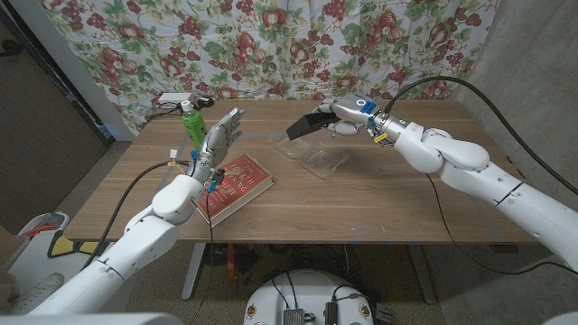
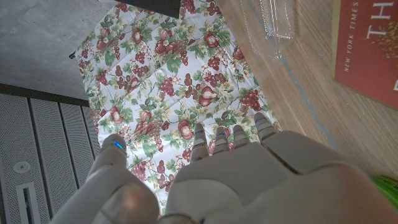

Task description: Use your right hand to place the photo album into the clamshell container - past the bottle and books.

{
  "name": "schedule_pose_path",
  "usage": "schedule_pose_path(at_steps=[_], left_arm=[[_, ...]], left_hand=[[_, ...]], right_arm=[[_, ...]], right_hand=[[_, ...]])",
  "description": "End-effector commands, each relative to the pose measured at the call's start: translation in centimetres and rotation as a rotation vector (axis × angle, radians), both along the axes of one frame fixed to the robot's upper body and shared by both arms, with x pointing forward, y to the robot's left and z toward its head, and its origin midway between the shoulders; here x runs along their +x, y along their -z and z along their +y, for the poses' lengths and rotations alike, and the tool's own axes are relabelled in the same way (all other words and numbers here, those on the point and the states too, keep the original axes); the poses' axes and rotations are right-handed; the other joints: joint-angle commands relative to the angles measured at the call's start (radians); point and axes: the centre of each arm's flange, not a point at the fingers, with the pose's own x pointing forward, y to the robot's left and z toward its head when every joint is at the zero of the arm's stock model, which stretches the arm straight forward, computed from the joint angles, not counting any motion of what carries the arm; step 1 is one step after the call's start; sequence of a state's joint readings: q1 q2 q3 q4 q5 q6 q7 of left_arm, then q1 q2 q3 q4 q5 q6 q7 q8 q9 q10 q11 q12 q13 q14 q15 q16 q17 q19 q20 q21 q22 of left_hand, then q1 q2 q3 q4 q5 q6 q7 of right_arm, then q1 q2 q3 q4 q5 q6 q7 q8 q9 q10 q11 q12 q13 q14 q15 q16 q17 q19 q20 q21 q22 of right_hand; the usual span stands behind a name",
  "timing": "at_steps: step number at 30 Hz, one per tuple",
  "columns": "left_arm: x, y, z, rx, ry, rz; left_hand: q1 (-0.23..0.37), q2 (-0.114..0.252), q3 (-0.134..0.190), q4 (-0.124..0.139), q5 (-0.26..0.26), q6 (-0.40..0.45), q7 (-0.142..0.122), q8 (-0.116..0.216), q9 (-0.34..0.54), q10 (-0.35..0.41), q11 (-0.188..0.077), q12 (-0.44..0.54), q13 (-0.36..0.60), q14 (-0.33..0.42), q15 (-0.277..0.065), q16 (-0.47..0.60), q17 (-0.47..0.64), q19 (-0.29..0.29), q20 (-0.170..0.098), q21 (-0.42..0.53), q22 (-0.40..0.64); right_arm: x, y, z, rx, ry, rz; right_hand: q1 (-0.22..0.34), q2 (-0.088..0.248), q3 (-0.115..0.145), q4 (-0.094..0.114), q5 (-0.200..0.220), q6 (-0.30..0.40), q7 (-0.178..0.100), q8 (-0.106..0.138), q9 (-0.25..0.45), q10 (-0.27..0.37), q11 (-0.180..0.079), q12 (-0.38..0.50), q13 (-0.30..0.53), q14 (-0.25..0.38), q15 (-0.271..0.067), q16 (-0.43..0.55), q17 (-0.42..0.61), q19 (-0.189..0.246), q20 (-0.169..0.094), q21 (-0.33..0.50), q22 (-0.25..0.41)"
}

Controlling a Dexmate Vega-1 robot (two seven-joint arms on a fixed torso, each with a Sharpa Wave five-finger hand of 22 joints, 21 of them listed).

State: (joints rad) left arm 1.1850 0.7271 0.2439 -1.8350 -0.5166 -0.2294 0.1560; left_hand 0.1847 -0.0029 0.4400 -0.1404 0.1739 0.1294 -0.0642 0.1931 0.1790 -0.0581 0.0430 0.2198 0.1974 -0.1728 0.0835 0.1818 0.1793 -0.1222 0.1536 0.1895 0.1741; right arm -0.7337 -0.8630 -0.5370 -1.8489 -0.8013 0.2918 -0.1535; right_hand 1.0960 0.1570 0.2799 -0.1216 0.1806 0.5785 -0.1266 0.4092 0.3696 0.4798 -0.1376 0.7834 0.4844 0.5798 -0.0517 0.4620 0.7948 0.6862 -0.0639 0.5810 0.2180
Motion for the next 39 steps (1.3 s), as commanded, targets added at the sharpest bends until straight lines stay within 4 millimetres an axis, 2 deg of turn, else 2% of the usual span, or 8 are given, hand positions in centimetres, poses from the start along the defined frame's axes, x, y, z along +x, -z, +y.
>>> schedule_pose_path(at_steps=[1, 15, 39], left_arm=[[-0.2, -0.1, 0.1, -0.001, -0.002, -0.008], [-0.2, -0.4, 0.1, 0.008, 0.004, -0.012], [-0.2, -0.2, 0.3, 0.007, 0.006, -0.005]], left_hand=[[0.001, 0.0, -0.004, 0.001, 0.001, 0.005, -0.004, -0.003, 0.004, -0.002, 0.002, 0.003, 0.002, -0.064, 0.003, 0.006, 0.004, 0.001, -0.003, 0.005, 0.003], [0.002, 0.0, -0.005, 0.001, 0.001, 0.006, -0.001, -0.003, 0.004, -0.001, 0.001, 0.004, 0.002, -0.064, 0.002, 0.006, 0.004, 0.0, -0.003, 0.004, 0.003], [0.003, 0.001, -0.006, 0.001, 0.001, 0.005, -0.002, -0.004, 0.004, -0.001, 0.003, 0.004, 0.002, -0.064, 0.002, 0.006, 0.004, 0.001, -0.004, 0.005, 0.003]], right_arm=[[1.4, 0.9, 1.1, 0.04, -0.024, -0.041], [2.8, 2.1, 1.9, 0.071, -0.046, -0.098], [4.5, 3.0, 3.0, 0.064, -0.068, -0.118]], right_hand=[[-0.002, 0.001, -0.005, -0.002, -0.002, 0.002, -0.002, 0.0, 0.002, 0.0, 0.005, -0.003, 0.004, 0.008, -0.176, -0.005, 0.006, -0.005, -0.141, 0.007, 0.001], [-0.003, 0.002, -0.003, -0.004, -0.002, 0.004, -0.004, -0.002, 0.004, 0.002, 0.005, -0.007, 0.001, 0.011, -0.177, -0.016, 0.013, -0.011, -0.141, 0.016, -0.003], [-0.003, 0.006, 0.0, -0.006, -0.001, -0.013, -0.008, -0.014, 0.006, -0.02, 0.005, -0.018, 0.004, -0.003, -0.176, -0.041, 0.023, -0.04, -0.145, 0.023, -0.008]])
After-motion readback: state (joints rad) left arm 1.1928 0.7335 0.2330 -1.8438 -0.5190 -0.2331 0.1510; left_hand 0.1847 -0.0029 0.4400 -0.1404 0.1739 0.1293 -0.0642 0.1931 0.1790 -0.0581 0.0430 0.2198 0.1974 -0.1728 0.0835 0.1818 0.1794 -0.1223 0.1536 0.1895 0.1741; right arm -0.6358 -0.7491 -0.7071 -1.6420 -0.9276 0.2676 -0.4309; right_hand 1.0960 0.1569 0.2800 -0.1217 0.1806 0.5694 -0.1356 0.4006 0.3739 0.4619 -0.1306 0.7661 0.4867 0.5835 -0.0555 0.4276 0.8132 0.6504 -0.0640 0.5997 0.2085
